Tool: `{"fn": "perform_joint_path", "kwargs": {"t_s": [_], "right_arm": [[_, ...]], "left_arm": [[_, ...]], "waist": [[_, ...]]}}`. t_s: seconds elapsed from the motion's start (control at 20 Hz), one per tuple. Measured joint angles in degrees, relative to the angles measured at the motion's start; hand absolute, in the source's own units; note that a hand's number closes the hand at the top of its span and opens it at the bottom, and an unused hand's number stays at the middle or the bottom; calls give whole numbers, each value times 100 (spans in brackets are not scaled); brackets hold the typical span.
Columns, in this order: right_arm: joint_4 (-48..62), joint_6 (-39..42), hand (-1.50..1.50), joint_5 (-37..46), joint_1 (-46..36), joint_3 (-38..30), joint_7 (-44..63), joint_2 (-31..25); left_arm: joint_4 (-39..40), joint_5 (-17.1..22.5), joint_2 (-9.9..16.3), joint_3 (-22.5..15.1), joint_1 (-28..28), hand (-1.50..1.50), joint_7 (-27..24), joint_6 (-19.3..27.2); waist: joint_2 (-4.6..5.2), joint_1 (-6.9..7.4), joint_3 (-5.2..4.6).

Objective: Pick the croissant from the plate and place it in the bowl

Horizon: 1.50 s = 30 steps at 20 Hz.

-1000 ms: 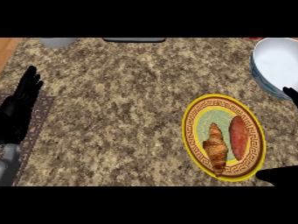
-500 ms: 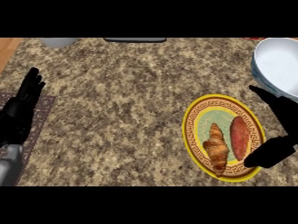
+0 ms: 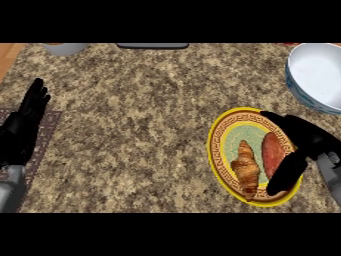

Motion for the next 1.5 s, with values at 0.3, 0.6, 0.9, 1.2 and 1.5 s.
{"fn": "perform_joint_path", "kwargs": {"t_s": [0.3, 0.6, 0.9, 1.2, 1.5], "right_arm": [[378, 126, -150, 667, -222, 320, -148, 122], [565, 144, -150, 1456, -207, 412, -235, 527], [677, 186, -150, 1802, 191, 440, -295, 968], [734, 265, -150, 2220, 467, 324, -348, 1370], [1091, 304, -150, 2744, 531, 127, -537, 1671]], "left_arm": [[-108, -26, 12, 140, 10, 0, 107, -90], [-126, -228, -152, 210, 3, 0, 179, -95], [-237, -297, -231, 366, 119, 0, 218, -222], [-268, -441, -314, 532, 60, 0, 312, -372], [-179, -594, -491, 633, 81, 0, 232, -483]], "waist": [[-10, -35, 3], [-14, -68, 4], [-16, -83, 5], [-15, -93, 6], [-20, -86, 0]]}}
